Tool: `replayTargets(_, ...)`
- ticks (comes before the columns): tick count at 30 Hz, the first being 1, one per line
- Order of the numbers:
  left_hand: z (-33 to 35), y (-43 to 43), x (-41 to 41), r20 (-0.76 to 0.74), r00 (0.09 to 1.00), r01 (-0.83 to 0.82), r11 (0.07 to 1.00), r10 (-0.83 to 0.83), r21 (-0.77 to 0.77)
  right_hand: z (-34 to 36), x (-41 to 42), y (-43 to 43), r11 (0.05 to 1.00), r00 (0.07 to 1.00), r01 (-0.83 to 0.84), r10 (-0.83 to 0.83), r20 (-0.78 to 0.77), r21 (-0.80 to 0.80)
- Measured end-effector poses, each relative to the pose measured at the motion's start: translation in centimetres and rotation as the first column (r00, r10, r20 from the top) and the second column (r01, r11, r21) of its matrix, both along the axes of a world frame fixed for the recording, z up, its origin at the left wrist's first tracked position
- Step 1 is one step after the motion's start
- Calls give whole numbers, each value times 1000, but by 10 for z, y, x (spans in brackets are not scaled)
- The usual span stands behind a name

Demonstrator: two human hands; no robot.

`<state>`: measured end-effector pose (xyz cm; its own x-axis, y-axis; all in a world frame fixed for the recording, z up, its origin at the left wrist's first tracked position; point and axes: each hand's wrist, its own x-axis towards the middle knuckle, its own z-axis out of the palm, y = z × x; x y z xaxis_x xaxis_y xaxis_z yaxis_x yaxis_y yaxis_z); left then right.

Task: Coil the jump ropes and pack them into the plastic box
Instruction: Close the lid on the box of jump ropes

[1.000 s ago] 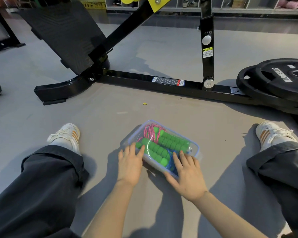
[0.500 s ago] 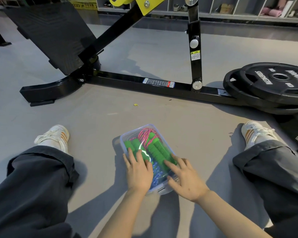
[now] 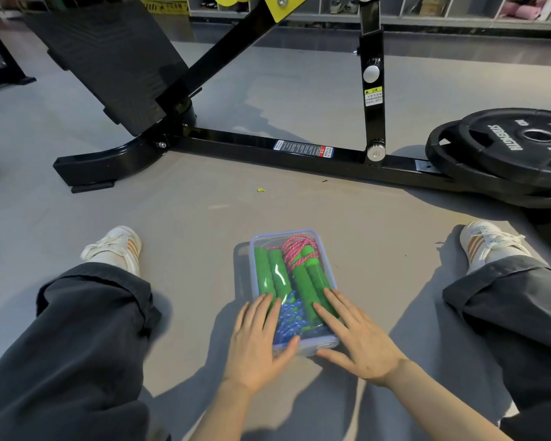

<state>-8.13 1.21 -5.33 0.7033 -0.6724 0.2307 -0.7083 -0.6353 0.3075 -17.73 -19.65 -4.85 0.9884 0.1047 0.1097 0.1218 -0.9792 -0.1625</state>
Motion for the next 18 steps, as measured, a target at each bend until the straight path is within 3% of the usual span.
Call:
replayTargets(6,0,6,9,11,997,80,986,-83,148,0,7,-2,995,998,29,-25,49,-91)
replayTargets(18,-18,-7,28,264,960,78,996,-89,51,-6,29,-10,979,987,-3,35,155,-203)
